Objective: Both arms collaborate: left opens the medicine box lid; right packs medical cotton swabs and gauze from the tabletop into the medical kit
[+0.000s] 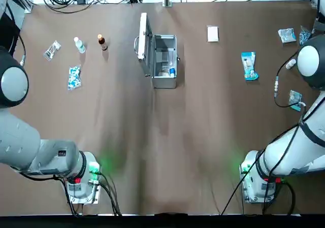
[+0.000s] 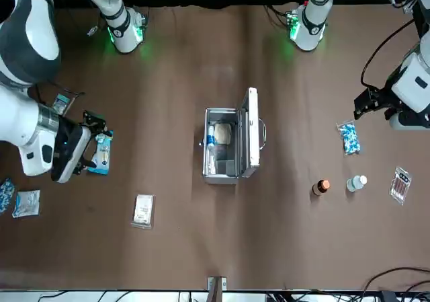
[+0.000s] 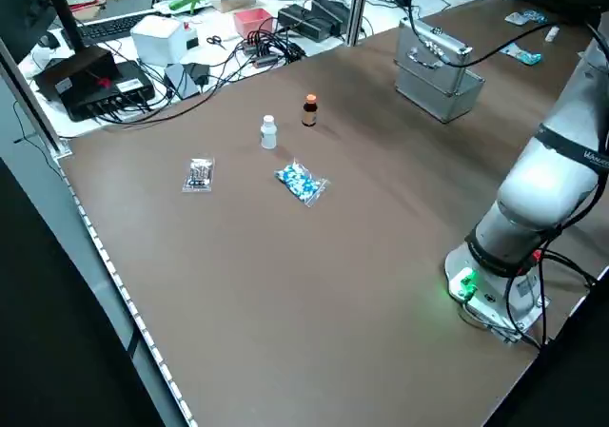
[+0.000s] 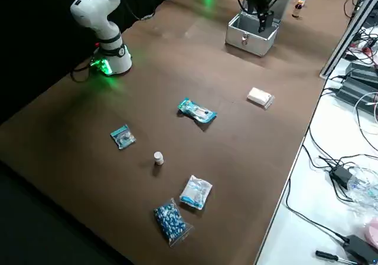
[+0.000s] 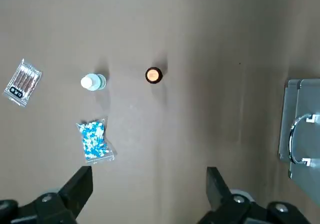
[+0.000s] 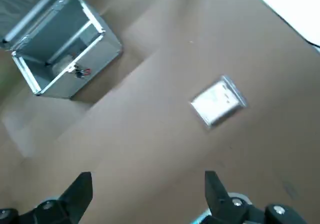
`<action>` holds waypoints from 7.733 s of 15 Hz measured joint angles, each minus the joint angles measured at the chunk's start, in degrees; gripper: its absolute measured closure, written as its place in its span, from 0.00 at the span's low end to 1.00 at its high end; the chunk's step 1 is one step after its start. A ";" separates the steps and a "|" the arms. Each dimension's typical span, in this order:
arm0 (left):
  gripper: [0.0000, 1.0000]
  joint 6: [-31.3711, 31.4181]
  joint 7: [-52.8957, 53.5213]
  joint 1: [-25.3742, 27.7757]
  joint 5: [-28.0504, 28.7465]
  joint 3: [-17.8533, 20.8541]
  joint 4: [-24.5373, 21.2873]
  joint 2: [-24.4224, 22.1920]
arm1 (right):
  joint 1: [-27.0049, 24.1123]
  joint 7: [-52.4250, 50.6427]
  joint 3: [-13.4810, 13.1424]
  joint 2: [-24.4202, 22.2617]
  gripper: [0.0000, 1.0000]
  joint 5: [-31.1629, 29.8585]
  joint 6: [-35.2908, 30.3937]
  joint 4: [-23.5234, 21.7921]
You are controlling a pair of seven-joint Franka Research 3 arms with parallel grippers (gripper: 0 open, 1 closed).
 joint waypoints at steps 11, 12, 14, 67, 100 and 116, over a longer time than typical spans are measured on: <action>0.00 0.10 -0.09 0.05 0.00 -0.31 0.03 -0.51 | -0.63 24.31 -2.62 -6.13 0.01 -5.48 -8.57 0.36; 0.00 0.10 -0.09 0.06 0.00 -0.31 0.04 -0.51 | -0.86 26.27 -3.19 -7.33 0.01 -5.70 -10.05 0.41; 0.00 0.12 -0.09 0.08 0.00 -0.31 0.05 -0.52 | -1.16 29.70 -3.64 -9.97 0.01 -7.75 -12.00 0.47; 0.00 2.21 -0.10 0.24 -0.09 -0.23 -0.17 -1.04 | -9.94 43.01 -3.69 12.43 0.15 -15.19 24.19 -31.61; 0.00 2.23 -0.10 0.03 -0.13 -0.55 -0.46 -1.01 | 22.17 68.09 -0.83 7.54 0.88 10.71 19.06 -14.51; 0.00 2.25 -0.10 0.05 -0.13 -0.55 -0.47 -1.01 | 35.49 80.45 -1.69 16.50 0.17 13.20 32.71 -8.49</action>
